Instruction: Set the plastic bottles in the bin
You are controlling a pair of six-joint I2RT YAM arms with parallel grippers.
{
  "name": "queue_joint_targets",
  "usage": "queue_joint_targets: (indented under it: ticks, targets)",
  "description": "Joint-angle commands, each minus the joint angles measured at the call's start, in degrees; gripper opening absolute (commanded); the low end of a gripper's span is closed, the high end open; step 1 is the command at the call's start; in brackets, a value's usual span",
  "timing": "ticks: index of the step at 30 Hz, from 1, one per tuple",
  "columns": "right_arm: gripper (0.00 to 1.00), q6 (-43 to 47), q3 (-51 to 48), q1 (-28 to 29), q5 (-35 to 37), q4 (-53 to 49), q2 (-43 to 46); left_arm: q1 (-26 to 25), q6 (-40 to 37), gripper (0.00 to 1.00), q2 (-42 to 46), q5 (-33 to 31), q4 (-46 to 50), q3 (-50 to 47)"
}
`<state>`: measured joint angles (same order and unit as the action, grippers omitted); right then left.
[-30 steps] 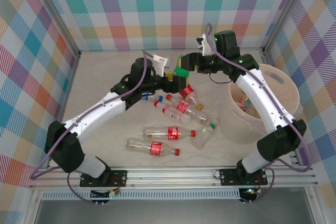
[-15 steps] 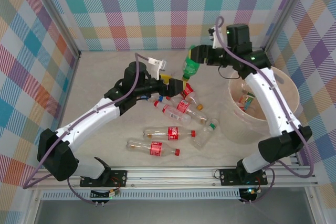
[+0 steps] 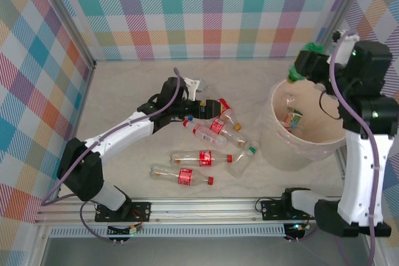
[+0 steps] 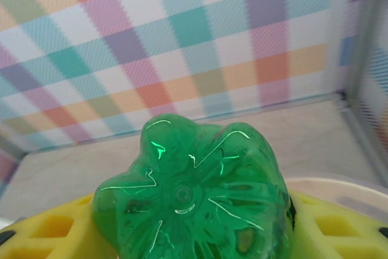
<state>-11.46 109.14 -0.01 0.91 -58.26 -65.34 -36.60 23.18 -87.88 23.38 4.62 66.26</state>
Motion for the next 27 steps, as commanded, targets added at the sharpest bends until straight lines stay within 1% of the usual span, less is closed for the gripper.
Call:
queue_joint_targets:
  ticks: [1, 3, 5, 7, 9, 11, 14, 17, 22, 27]
  targets:
    - [0.55, 2.48, -1.45, -0.65, 11.78, -6.41, 0.99, 0.39, 3.27, 1.0, -2.3, -3.8, 1.82, 1.76]
    - [0.55, 3.29, -1.92, -0.68, 15.49, -8.56, 1.26, 0.4, 6.83, 1.0, -4.32, -5.68, 2.03, 1.24]
    - [0.55, 3.72, -3.98, -0.69, 17.34, -9.71, 1.64, 0.41, 10.68, 1.0, -5.66, -7.58, 0.55, -0.63]
    - [0.55, 3.71, -7.77, -0.8, 19.21, -9.8, 2.5, 0.39, 14.4, 1.0, -5.67, -9.46, -2.68, -3.5]
    - [0.55, 3.15, -12.06, -1.21, 19.7, -8.79, 3.47, 0.39, 16.02, 1.0, -5.02, -11.42, -3.37, -4.94]
    - [0.54, 2.34, -16.06, -1.77, 17.99, -7.42, 4.06, 0.3, 15.6, 1.0, -4.27, -13.48, -1.31, -4.7]
    - [0.54, 0.46, -21.24, -2.4, 14.25, -5.36, 3.98, 0.31, 12.98, 1.0, -2.86, -16.38, 2.98, -3.9]
    - [0.54, -1.06, -27.12, -2.97, 12.12, -3.27, 3.94, 0.3, 12.05, 1.0, -0.11, -19.61, 5.34, -4.56]
    - [0.54, -2.96, -35.76, -5.18, 9.11, 1.98, 4.93, 0.46, 14.14, 1.0, 4.86, -27.12, 8.64, -7.01]
    - [0.59, -3.71, -40.74, -7.37, 5.51, 5.82, 4.74, 1.21, 18.13, 0.99, 6.48, -32.5, 14.52, -7.64]
